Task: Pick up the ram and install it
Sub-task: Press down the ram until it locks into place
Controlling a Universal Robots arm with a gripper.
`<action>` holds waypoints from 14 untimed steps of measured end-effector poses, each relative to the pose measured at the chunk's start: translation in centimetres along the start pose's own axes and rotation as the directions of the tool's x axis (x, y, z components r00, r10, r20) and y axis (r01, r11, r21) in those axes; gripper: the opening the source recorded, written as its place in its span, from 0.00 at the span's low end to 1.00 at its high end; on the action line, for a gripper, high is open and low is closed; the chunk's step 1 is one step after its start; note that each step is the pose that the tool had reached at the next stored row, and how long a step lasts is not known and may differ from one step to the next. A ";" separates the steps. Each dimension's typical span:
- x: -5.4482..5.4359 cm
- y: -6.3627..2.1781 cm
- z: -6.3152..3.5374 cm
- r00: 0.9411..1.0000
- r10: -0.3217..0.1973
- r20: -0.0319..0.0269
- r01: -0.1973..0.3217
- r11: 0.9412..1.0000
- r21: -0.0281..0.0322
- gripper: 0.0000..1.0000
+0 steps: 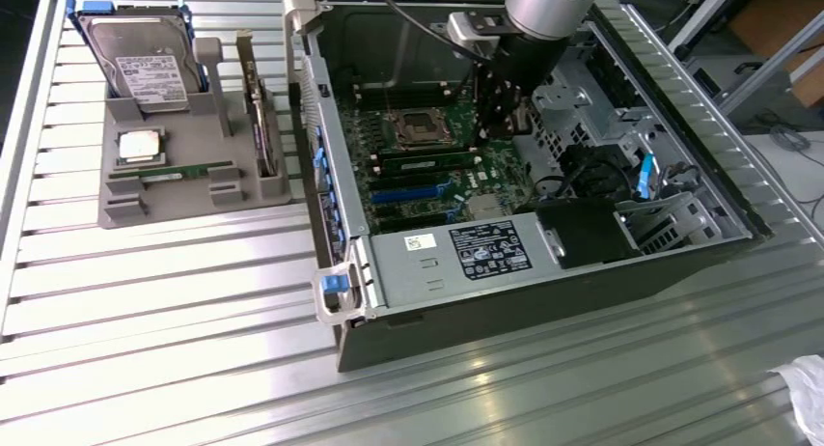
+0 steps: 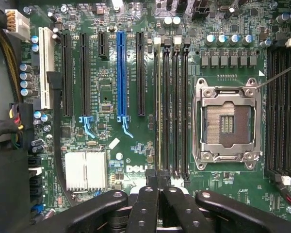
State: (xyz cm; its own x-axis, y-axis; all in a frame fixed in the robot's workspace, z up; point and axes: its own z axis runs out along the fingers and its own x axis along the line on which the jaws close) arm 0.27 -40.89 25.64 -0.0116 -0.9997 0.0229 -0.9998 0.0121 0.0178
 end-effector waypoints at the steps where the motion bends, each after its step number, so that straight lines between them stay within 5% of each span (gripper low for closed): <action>1: 0.0 0.00 0.06 1.000 0.000 0.000 0.000 1.000 0.000 0.11; 14: 0.0 -0.02 0.86 1.000 0.000 0.000 0.000 1.000 0.000 0.11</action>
State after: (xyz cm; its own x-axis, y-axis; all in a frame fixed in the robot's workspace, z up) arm 0.27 -40.89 24.78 -0.0116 -0.9997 0.0229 -0.9998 0.0120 0.0177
